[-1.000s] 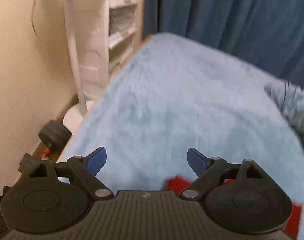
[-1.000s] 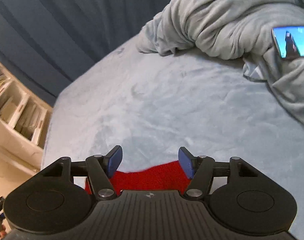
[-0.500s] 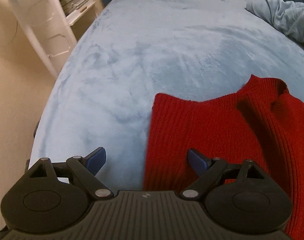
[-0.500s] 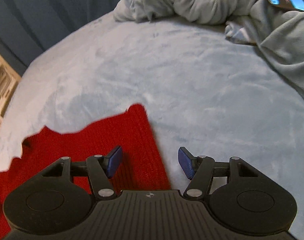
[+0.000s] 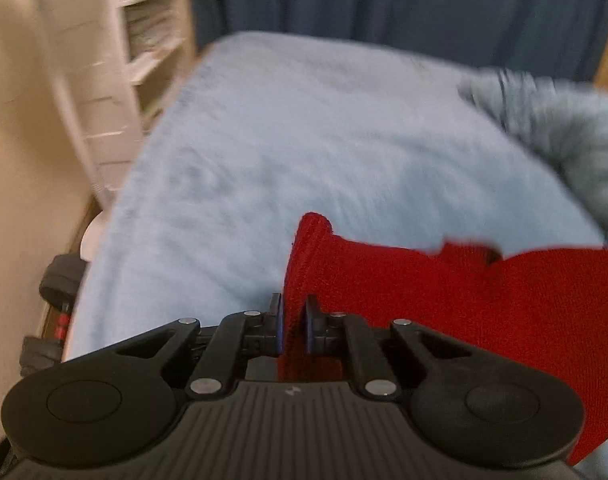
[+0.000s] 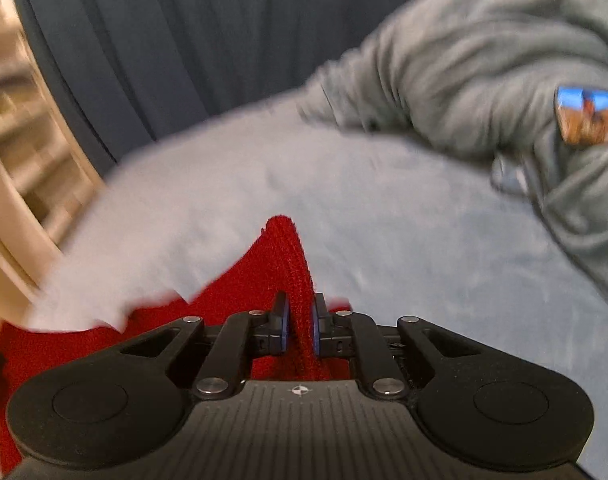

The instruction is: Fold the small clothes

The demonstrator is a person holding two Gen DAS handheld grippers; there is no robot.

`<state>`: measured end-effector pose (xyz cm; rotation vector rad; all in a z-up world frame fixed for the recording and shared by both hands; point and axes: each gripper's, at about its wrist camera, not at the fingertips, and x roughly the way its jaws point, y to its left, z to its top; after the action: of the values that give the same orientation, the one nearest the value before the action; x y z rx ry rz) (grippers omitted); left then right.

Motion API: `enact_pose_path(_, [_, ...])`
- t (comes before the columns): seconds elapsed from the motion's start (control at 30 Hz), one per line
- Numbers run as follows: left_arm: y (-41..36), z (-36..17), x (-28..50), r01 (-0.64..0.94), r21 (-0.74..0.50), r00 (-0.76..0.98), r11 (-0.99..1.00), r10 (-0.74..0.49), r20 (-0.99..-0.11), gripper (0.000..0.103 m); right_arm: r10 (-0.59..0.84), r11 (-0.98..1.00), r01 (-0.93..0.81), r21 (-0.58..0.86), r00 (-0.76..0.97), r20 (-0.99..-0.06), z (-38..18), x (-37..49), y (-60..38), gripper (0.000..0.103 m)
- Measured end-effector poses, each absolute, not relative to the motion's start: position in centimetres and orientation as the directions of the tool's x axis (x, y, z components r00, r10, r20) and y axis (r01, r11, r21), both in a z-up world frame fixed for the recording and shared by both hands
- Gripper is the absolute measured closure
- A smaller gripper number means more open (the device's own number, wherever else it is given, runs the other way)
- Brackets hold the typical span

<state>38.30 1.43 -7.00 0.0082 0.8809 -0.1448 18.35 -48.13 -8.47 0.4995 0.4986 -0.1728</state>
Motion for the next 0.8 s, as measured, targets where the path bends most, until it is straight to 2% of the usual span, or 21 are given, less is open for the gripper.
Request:
enact_pose_path(0.1, [3.3, -6.5, 39.5, 0.066, -0.046, 0.642, 0.997, -0.078, -0.763, 0.093, -0.049, 0.824, 0.29, 0.486, 0.892, -0.45, -7.2, 18.2, -50.2, 0.092])
enact_pose_path(0.17, [3.0, -7.3, 40.4, 0.056, -0.05, 0.637, 0.997, -0.074, -0.767, 0.093, -0.041, 0.805, 0.3, 0.512, 0.889, -0.457, -7.9, 19.5, -50.9, 0.092])
enact_pose_path(0.23, [1.7, -9.2, 41.6, 0.062, -0.012, 0.613, 0.998, -0.047, -0.788, 0.093, -0.055, 0.813, 0.343, 0.47, 0.85, -0.524, -10.3, 21.9, -50.9, 0.092])
enact_pose_path(0.4, [-0.7, -17.3, 44.9, 0.047, 0.094, 0.517, 0.995, 0.056, -0.854, 0.091, -0.078, 0.786, 0.504, 0.358, 0.655, -0.751, -20.3, 27.7, -51.4, 0.091])
enact_pose_path(0.53, [-1.2, -18.5, 45.2, 0.043, 0.144, 0.549, 0.989, 0.098, -0.83, 0.088, -0.045, 0.721, 0.533, 0.443, 0.673, -0.738, -21.9, 27.6, -52.7, 0.084])
enact_pose_path(0.57, [-0.8, -18.6, 45.2, 0.046, 0.145, 0.549, 0.988, 0.097, -0.83, 0.083, -0.031, 0.709, 0.53, 0.465, 0.682, -0.73, -22.0, 27.4, -53.2, 0.081])
enact_pose_path(0.6, [-0.4, -18.5, 45.2, 0.036, 0.145, 0.551, 0.989, 0.101, -0.829, 0.067, -0.018, 0.694, 0.533, 0.484, 0.686, -0.728, -22.1, 27.2, -53.7, 0.076])
enact_pose_path(0.7, [1.2, -17.9, 44.3, -0.017, 0.161, 0.571, 0.987, 0.142, -0.808, 0.043, 0.003, 0.622, 0.564, 0.543, 0.692, -0.722, -22.2, 26.1, -55.1, 0.055])
enact_pose_path(0.73, [1.7, -17.6, 43.7, -0.031, 0.163, 0.571, 0.986, 0.152, -0.807, 0.041, -0.003, 0.594, 0.582, 0.555, 0.692, -0.722, -22.1, 25.2, -55.1, 0.049])
enact_pose_path(0.8, [2.6, -16.6, 41.7, -0.026, 0.147, 0.577, 0.989, 0.135, -0.806, 0.032, -0.042, 0.559, 0.619, 0.552, 0.686, -0.726, -21.2, 23.6, -55.1, 0.048])
